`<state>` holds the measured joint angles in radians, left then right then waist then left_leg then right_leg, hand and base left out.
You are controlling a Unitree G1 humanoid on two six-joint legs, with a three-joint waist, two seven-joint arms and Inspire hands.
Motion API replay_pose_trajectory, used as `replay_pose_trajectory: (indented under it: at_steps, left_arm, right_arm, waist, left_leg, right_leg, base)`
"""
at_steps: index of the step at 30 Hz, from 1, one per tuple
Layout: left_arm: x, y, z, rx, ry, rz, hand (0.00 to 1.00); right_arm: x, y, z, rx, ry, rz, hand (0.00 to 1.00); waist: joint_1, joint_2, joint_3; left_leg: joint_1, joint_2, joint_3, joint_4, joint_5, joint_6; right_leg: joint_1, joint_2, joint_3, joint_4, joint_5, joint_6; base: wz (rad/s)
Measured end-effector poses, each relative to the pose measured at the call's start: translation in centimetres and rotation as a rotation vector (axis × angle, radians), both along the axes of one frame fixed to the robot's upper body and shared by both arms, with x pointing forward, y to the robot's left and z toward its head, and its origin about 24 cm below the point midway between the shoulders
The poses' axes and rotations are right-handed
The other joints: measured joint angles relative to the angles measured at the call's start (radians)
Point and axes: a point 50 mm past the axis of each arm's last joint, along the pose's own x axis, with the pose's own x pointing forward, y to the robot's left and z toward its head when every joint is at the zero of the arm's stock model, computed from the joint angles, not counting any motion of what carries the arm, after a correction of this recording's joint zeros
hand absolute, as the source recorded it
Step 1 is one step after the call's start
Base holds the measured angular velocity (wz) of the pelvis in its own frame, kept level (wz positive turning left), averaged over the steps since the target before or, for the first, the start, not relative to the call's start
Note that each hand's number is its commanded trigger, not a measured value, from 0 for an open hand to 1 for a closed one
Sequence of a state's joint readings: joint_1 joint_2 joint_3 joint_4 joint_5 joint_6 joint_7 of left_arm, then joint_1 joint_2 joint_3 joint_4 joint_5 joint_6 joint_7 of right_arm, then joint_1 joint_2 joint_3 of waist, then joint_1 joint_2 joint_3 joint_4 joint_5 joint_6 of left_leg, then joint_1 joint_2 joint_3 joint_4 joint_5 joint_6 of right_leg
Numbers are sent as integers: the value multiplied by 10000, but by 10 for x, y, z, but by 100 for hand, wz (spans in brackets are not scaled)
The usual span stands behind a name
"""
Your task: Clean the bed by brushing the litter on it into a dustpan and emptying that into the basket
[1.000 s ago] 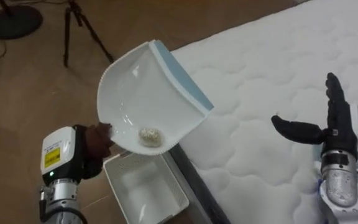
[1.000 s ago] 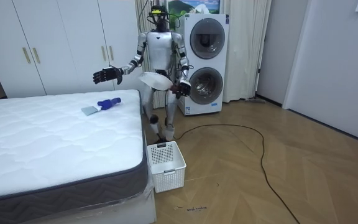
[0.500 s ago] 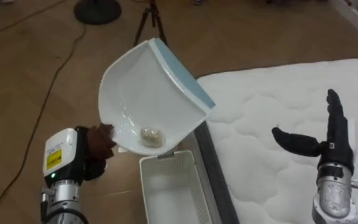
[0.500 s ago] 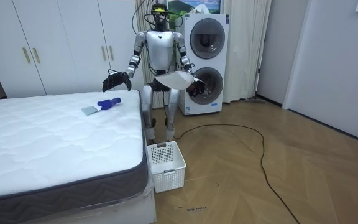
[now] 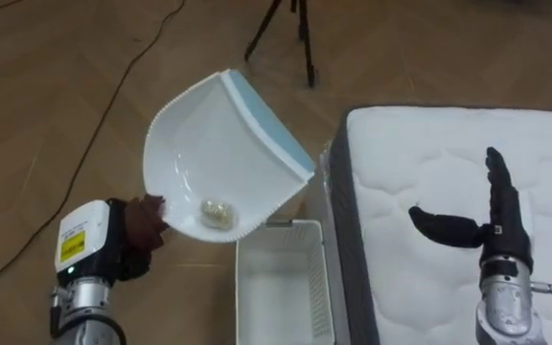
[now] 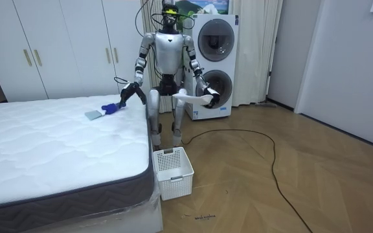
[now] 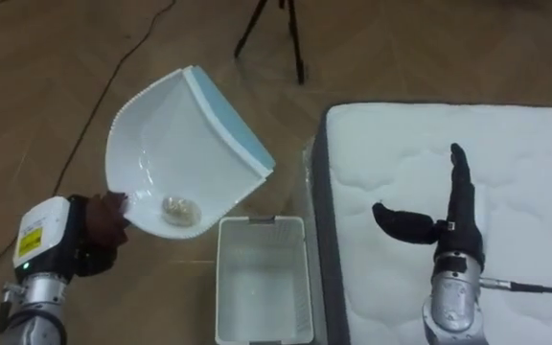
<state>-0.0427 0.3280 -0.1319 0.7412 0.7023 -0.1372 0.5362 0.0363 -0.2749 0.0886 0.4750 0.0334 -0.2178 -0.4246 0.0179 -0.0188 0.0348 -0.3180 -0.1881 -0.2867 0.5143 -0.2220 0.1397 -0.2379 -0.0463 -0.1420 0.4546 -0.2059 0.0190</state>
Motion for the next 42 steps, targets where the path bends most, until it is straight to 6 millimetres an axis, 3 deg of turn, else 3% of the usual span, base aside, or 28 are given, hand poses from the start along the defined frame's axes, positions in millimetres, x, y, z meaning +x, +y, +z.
replay_pose_trajectory:
  at_steps: [7,9,14,17,19,21,23,25,28,33,40,42]
  left_arm:
    - [5,18,4,1111,437,-46,100]
    - [12,23,9,1607,508,-411,100]
    - [13,39,14,3025,1055,-870,100]
    - [16,43,16,3665,1507,-1208,100]
    - [19,46,15,4023,1833,-1203,100]
    - [22,49,19,4514,2076,-1457,100]
    - [25,57,26,5139,2219,-1681,100]
    - [27,64,31,5794,2377,-1775,100]
    - [25,70,32,6524,2782,-1873,100]
    - [22,68,28,7137,3265,-2357,100]
    - [23,70,31,7236,3434,-2419,100]
    - [24,74,34,7314,3558,-2391,100]
  right_arm:
    - [-1,-5,-15,-166,911,39,0]
    - [0,-6,-17,-330,1124,135,0]
    - [-2,-15,-18,-927,1409,325,0]
    - [-2,-20,-18,-1144,1615,399,0]
    - [2,-24,-12,-1532,1577,583,0]
    - [8,-30,-6,-2137,1530,763,0]
    - [11,-28,-3,-2422,1452,961,0]
    - [13,-27,-1,-2728,1424,1155,0]
    - [14,-26,-1,-3011,1499,1353,0]
    - [22,-27,8,-3507,1306,1716,0]
    - [31,-14,16,-3854,882,2247,0]
    - [32,-13,19,-3820,750,2273,0]
  waist:
    - [-153,160,113]
    - [-300,321,196]
    - [-776,743,233]
    - [-887,903,204]
    - [-993,1121,178]
    - [-1251,1494,161]
    - [-1440,1528,136]
    - [-1519,1594,92]
    - [-1581,1725,9]
    - [-1742,2246,28]
    - [-1995,2368,34]
    - [-2051,2489,50]
  left_leg:
    - [-1204,-364,12,571,-20,-34]
    - [-1546,-494,5,722,-18,-71]
    - [-2149,-739,139,883,63,-101]
    - [-2265,-777,446,824,62,-100]
    - [-2481,-814,738,857,61,-100]
    - [-2791,-688,1566,1019,62,-100]
    - [-2817,-638,2222,1004,46,-96]
    - [-2806,-700,2237,908,-33,10]
    - [-2812,-741,2246,946,-60,-30]
    - [-2912,-738,2392,980,26,63]
    - [-3097,-737,2737,1114,11,45]
    - [-3113,-722,2825,1125,13,77]
  right_leg:
    - [-1423,-379,-127,1195,-507,62]
    - [-1884,-455,-136,1554,-624,65]
    - [-2943,-796,13,2483,-817,89]
    - [-3409,-1001,132,2993,-951,83]
    - [-3628,-1078,302,3261,-1044,-6]
    - [-3835,-1179,485,3462,-1194,-1]
    - [-3971,-1277,637,3718,-1417,83]
    - [-4134,-1247,894,3910,-1484,124]
    - [-4258,-1181,1125,3982,-1541,144]
    - [-4301,-1123,1303,4167,-1684,99]
    - [-4578,-1102,1640,4341,-1862,121]
    - [-4607,-1106,1688,4332,-1862,124]
  base:
    - [9]
    - [6]
    - [1]
    - [-17]
    - [-22]
    - [-8]
    - [0]
    - [-4]
    - [0]
    - [-1]
    - [-8]
    - [-9]
